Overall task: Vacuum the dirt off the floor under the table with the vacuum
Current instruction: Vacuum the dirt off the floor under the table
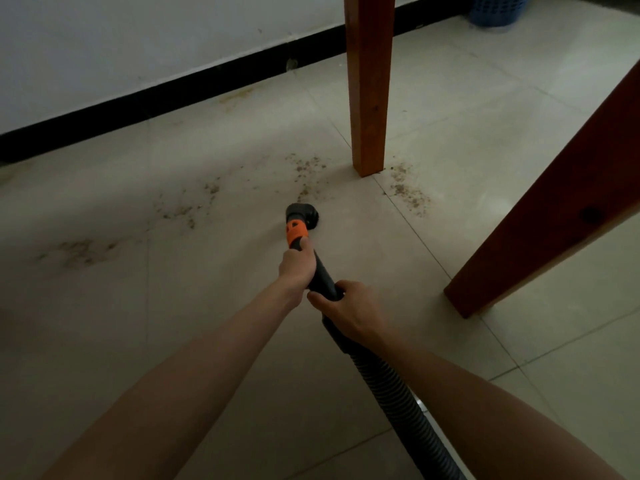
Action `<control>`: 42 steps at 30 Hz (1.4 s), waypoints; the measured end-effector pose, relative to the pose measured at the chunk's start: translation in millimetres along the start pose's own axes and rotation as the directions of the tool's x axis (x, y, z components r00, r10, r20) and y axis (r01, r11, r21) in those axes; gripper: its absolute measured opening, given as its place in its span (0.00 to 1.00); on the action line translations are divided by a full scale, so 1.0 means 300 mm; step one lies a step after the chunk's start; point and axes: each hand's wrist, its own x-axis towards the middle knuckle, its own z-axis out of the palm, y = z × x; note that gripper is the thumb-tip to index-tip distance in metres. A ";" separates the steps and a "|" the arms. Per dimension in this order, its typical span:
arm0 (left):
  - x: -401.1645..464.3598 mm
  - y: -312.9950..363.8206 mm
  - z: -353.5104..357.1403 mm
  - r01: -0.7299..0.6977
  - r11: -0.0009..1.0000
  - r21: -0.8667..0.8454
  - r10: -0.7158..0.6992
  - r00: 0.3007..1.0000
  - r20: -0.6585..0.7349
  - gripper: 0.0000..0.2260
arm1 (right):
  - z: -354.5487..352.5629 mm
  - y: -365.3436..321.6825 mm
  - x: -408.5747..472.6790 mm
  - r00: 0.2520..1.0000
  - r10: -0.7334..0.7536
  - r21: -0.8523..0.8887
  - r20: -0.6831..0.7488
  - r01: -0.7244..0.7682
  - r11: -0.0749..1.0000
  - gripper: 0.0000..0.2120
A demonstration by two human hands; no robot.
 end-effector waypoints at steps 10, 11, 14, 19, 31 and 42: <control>0.056 0.036 -0.080 0.021 1.000 -0.022 -0.021 1.000 -0.022 0.22 | 0.034 -0.077 0.066 1.000 0.010 0.021 0.029 -0.011 1.000 0.15; 0.066 0.046 -0.078 0.014 1.000 -0.012 -0.014 1.000 -0.022 0.22 | 0.034 -0.079 0.077 1.000 0.015 0.033 0.016 -0.015 0.999 0.15; 0.097 0.068 -0.072 -0.011 1.000 0.004 0.011 1.000 -0.026 0.22 | 0.032 -0.084 0.106 1.000 0.016 0.053 -0.011 -0.015 0.998 0.15; 0.148 0.102 -0.058 -0.039 0.999 0.033 0.040 0.999 -0.036 0.23 | 0.035 -0.089 0.158 0.999 0.026 0.107 -0.025 -0.023 0.994 0.16; 0.234 0.173 -0.023 -0.088 0.994 0.068 0.090 0.996 -0.016 0.22 | 0.029 -0.076 0.269 0.996 0.059 0.228 -0.062 -0.044 0.973 0.16; 0.193 0.158 -0.010 -0.081 0.996 0.045 0.081 0.997 0.004 0.22 | 0.019 -0.058 0.225 0.995 0.045 0.194 -0.085 -0.028 0.981 0.15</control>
